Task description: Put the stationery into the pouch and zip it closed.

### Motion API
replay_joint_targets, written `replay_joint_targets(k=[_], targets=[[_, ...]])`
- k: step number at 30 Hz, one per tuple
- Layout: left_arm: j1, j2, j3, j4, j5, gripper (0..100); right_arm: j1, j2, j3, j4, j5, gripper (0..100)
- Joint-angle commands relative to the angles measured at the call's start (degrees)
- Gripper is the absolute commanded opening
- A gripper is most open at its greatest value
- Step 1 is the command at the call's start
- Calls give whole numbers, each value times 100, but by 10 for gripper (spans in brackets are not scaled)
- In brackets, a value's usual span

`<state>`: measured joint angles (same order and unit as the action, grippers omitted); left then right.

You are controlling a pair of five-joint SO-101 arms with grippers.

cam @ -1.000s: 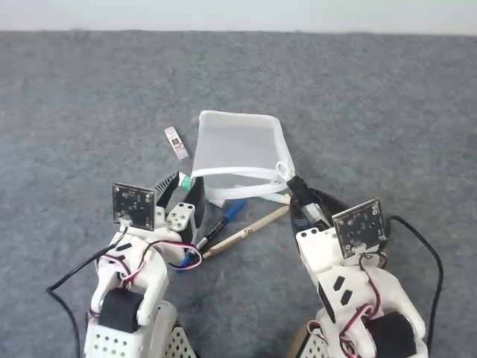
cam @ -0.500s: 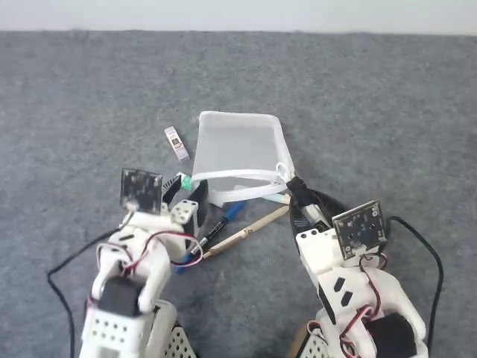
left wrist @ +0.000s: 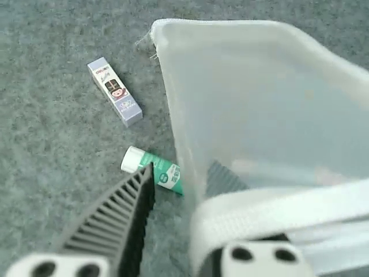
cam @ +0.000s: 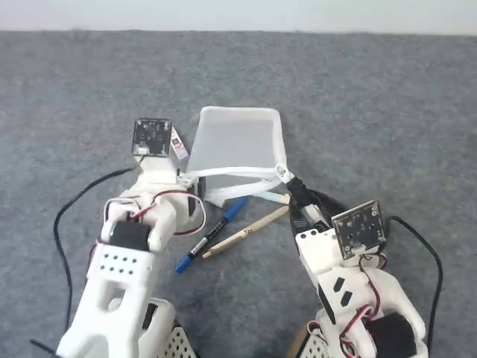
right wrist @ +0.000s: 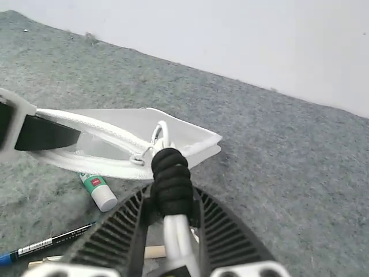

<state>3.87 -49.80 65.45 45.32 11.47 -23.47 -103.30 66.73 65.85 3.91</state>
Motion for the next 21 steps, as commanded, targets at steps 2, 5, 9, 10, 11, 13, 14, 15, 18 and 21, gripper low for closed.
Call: replay_joint_targets(k=[2,5,9,10,11,13,14,15,18,21], targets=[[-26,9,-356,-70,-88,11,-13,-66,-237,-31,97,12],[-44,-158,-453,176,-132,10,-13,-66,-237,-22,70,63],[-70,-369,-576,457,-132,10,-13,-31,-237,13,62,151],[-79,-413,-576,475,-132,10,-13,-31,-237,13,62,165],[-88,-457,-576,475,-141,10,-4,-31,-237,13,62,172],[-255,-527,-602,519,-141,10,13,-31,-237,13,79,175],[-387,-580,-655,580,-132,10,22,-31,-237,4,88,175],[-536,-633,-716,659,-114,10,22,-22,-237,-13,97,175],[-835,-835,-848,862,-114,9,22,-22,-237,-22,105,174],[-1020,-1029,-875,914,-114,9,22,48,-237,-31,105,174]])
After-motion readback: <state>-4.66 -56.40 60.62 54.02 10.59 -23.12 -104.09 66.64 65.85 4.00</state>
